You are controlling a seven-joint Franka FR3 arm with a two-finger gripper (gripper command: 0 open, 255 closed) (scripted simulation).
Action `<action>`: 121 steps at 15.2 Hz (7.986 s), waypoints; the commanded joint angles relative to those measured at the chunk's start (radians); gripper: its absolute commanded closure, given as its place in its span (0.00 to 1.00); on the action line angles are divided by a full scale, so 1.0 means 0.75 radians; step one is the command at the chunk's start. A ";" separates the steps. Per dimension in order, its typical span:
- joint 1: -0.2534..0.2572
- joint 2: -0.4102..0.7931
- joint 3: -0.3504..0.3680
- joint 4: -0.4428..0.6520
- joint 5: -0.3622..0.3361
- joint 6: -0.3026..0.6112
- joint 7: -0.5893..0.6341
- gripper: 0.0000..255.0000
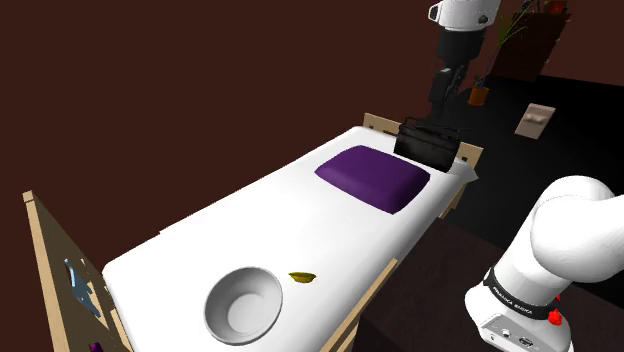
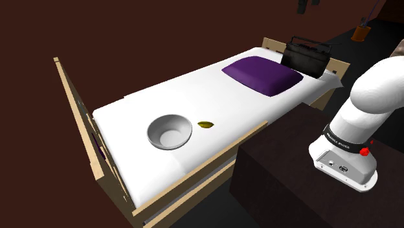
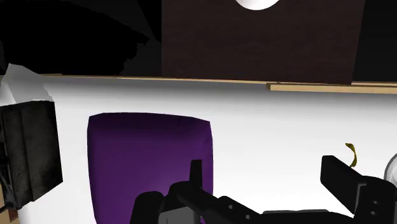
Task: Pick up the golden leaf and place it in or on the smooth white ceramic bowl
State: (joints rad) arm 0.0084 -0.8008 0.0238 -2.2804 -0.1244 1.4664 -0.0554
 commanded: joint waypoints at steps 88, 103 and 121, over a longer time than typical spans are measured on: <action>0.602 1.697 0.125 -0.113 -0.139 1.888 0.530 0.00; 0.583 1.639 0.149 -0.129 -0.120 1.845 0.514 1.00; 0.501 1.309 0.262 -0.169 0.039 1.560 0.394 1.00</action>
State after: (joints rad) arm 0.3857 0.1938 0.2170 -2.4094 -0.1024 2.6510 0.2456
